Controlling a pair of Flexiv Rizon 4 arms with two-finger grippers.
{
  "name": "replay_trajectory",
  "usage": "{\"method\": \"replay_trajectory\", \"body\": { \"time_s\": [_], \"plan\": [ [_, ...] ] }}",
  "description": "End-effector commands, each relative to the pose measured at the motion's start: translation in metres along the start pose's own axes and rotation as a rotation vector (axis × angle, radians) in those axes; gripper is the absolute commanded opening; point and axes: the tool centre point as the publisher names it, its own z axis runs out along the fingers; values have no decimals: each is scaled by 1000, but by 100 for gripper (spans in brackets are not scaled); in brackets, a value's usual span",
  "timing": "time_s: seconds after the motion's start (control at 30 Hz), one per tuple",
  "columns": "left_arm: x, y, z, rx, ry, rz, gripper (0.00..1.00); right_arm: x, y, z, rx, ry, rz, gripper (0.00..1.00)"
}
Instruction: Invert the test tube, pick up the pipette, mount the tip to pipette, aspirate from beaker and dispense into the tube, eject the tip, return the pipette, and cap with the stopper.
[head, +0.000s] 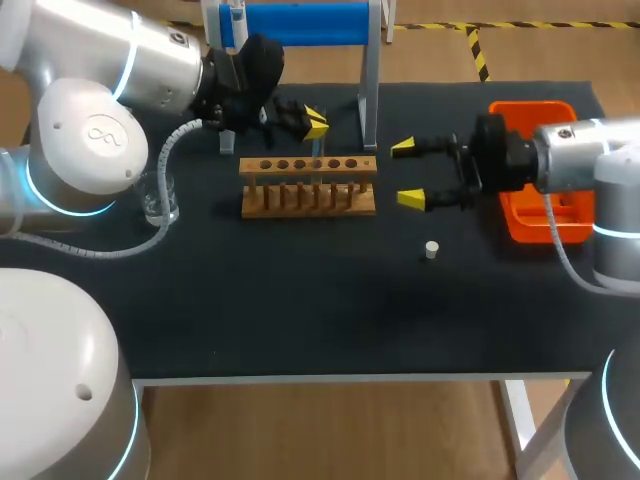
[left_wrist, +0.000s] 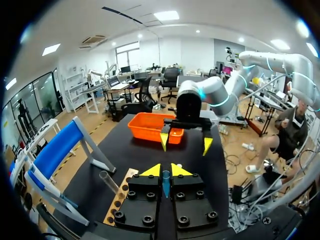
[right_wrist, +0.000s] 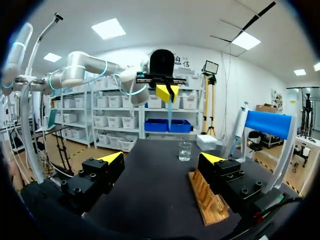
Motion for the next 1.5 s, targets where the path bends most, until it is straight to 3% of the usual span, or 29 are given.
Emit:
{"method": "replay_trajectory", "body": {
  "time_s": [0.03,0.87,1.5],
  "plan": [
    [0,-1,-1,-4,1,-1,0,1,9,6,-18,37,6,100],
    [0,-1,-1,-4,1,-1,0,7,38,73,-54,64,42,100],
    [0,-1,-1,-4,1,-1,0,-21,45,107,-82,12,53,100]
  ]
}}
